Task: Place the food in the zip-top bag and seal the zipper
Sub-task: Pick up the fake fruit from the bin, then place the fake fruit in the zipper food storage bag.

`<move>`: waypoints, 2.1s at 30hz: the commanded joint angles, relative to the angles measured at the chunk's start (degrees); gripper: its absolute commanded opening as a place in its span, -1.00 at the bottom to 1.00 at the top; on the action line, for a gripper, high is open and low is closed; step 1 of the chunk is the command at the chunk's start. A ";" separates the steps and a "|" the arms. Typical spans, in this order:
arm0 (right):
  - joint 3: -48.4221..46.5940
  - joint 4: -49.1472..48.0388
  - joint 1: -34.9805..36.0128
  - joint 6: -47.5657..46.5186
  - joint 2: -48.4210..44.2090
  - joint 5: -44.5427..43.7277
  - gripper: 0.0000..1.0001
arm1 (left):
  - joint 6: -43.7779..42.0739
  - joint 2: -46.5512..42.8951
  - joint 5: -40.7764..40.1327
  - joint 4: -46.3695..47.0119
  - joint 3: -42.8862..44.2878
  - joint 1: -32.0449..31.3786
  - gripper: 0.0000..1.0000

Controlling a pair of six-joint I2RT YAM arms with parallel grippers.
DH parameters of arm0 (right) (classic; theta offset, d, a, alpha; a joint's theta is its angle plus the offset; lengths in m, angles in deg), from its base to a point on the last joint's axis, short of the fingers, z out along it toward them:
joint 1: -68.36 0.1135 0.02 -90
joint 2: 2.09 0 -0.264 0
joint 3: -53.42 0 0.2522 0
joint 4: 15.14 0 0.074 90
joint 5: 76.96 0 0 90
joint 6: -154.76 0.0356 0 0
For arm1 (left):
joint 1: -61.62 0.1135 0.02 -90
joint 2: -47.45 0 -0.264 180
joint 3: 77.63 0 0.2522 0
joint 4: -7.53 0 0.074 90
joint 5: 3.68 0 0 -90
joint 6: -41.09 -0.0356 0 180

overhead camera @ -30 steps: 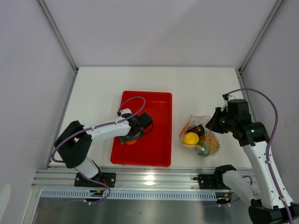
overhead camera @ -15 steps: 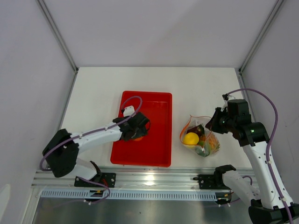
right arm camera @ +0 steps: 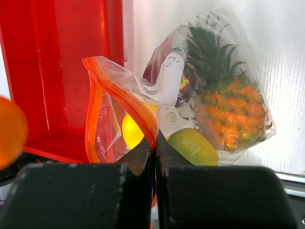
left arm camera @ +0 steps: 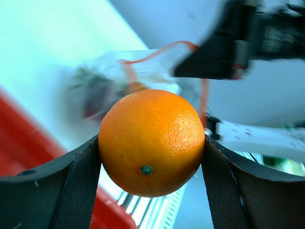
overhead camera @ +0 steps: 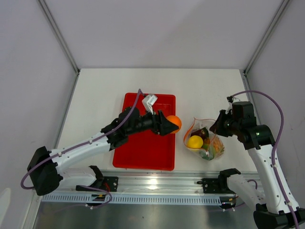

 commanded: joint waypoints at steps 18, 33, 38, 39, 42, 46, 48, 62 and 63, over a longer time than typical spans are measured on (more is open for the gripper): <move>-6.14 0.72 -0.19 1.89 -0.52 4.01 -1.00 | 1.19 25.85 13.45 10.18 18.75 -8.70 -0.47; -6.14 1.25 -0.27 1.80 -0.79 3.48 -1.00 | -7.60 15.77 2.99 -2.39 17.19 -10.02 0.99; -6.40 1.42 -0.19 1.89 -0.87 3.75 -1.00 | -8.56 9.34 -4.39 -4.77 12.88 -10.10 0.99; -6.40 1.51 -0.01 1.89 -0.96 3.83 -1.00 | -8.74 8.89 -5.18 -6.16 12.78 -10.10 0.99; -6.23 1.42 -0.19 2.06 -1.05 4.10 -1.00 | -8.83 9.06 -7.56 -9.59 12.78 -10.10 0.99; -6.23 1.51 -0.19 2.24 -1.22 4.28 -1.00 | -5.50 11.60 -6.87 -9.60 11.29 -10.10 0.99; -6.32 1.77 -0.10 2.24 -1.40 4.28 -1.00 | -4.35 12.84 -5.46 -9.26 9.81 -10.19 0.99; -7.37 3.97 -0.28 1.01 -1.40 0.15 -1.00 | -3.46 19.87 3.95 -9.51 17.07 -10.45 -0.99; -8.33 4.32 -0.19 0.40 -1.40 -1.42 -1.00 | -5.12 21.09 4.73 -12.56 18.31 -10.46 -0.99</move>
